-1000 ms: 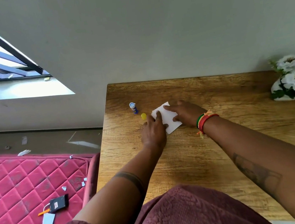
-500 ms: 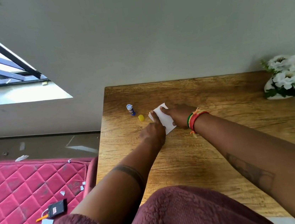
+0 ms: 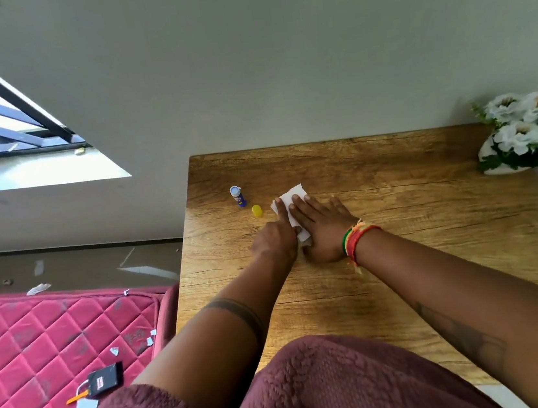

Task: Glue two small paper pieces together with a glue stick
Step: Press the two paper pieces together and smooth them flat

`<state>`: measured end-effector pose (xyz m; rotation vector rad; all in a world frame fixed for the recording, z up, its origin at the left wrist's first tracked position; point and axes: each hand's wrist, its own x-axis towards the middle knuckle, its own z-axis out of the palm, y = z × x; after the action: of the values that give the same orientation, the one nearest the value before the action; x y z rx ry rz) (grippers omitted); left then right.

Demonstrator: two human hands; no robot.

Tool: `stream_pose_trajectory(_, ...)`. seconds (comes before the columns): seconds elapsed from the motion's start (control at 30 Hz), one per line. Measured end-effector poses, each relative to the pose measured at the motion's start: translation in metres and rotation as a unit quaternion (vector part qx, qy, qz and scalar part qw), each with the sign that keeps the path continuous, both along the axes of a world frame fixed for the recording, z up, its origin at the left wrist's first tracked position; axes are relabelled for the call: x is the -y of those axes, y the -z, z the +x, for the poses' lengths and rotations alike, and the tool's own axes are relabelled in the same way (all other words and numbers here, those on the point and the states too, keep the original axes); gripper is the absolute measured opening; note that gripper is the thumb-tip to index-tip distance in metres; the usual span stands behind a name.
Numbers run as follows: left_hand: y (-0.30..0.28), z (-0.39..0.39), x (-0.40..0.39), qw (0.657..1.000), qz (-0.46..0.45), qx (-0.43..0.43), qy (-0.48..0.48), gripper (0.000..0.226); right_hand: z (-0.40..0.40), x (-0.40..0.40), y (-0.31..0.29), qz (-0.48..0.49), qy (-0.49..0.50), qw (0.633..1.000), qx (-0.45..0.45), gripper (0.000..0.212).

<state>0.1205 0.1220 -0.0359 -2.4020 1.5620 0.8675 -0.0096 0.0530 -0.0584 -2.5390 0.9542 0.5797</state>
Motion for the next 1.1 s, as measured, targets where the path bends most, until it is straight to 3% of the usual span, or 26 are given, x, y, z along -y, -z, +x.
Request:
stream_pose_trajectory(0.13,0.002,0.002,-0.002,1.000,0.008,-0.003,0.013,0.092,0.000,-0.002,-0.005,0.000,0.001,1.000,-0.009,0.097)
stream_pose_trajectory(0.3,0.010,-0.004,-0.016,0.998,-0.022,0.020,0.056,0.092,0.000,-0.025,0.000,-0.009,0.076,0.997,0.013,0.096)
stream_pose_trajectory(0.47,0.016,-0.008,-0.031,0.993,-0.055,0.053,0.092,0.073,0.001,-0.012,-0.005,0.007,0.073,0.997,0.017,0.089)
stream_pose_trajectory(0.67,0.010,-0.006,-0.025,0.990,-0.005,0.075,0.121,0.080,-0.004,-0.006,0.000,-0.009,0.032,0.999,-0.032,0.091)
stream_pose_trajectory(0.87,0.005,-0.012,-0.024,0.989,0.006,0.088,0.115,0.086,-0.025,-0.042,0.013,-0.065,0.040,0.996,0.050,0.083)
stream_pose_trajectory(1.1,0.000,-0.012,-0.025,0.991,0.006,0.081,0.108,0.084,-0.031,-0.045,0.005,-0.053,0.065,0.995,0.062,0.080)
